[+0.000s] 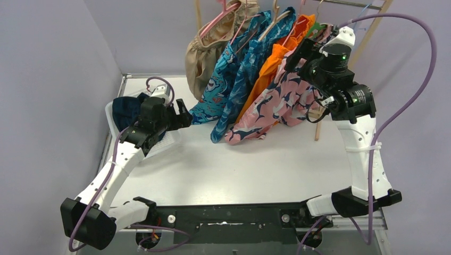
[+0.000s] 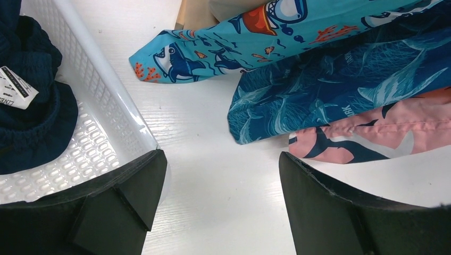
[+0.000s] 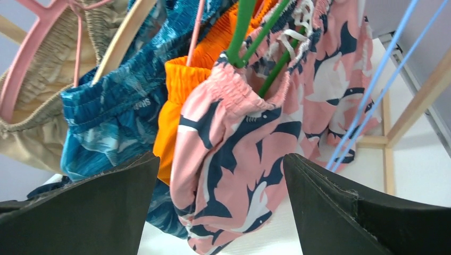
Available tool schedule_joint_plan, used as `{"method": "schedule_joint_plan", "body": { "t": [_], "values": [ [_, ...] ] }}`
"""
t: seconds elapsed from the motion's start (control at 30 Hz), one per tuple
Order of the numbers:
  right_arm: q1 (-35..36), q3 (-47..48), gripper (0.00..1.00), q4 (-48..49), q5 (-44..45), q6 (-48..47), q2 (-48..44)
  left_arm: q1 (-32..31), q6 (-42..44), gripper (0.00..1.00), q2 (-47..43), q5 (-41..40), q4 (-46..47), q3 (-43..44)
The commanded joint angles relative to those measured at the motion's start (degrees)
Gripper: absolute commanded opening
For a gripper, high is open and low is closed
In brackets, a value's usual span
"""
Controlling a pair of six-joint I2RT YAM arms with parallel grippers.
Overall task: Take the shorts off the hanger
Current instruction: Pick up the hanger from the clothes rod.
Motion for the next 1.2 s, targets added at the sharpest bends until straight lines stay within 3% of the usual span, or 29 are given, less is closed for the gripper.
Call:
{"method": "schedule_joint_plan", "body": {
  "t": [0.0, 0.23, 0.6, 0.7, 0.93, 1.1, 1.17],
  "values": [
    [0.1, 5.7, 0.9, 2.6, -2.0, -0.9, 2.9, 0.1, 0.0, 0.78, -0.5, 1.6, 1.7, 0.3],
    [0.1, 13.9, 0.88, -1.8, 9.2, -1.1, 9.9, 0.2, 0.0, 0.78, -1.2, 0.7, 0.2, 0.6],
    [-0.7, 19.5, 0.76, -0.8, 14.6, -5.4, 16.6, 0.3, 0.0, 0.78, -1.1, 1.2, -0.1, 0.8],
    [-1.6, 19.6, 0.67, 0.4, 13.6, -6.4, 17.0, 0.3, 0.0, 0.78, -1.2, 1.1, -0.2, 0.6],
    [-5.3, 21.8, 0.63, -0.1, 6.3, -6.4, 19.9, 0.3, -0.2, 0.78, -1.3, 1.5, -0.2, 0.4],
    [-5.8, 22.0, 0.51, 0.5, 4.4, -6.9, 21.0, 0.2, -0.3, 0.78, -1.1, 2.3, -0.4, 0.4],
    [-5.7, 22.1, 0.41, 0.4, 5.0, -7.4, 21.2, 0.3, -0.4, 0.78, -1.1, 2.3, -0.5, 0.4]
  ]
}}
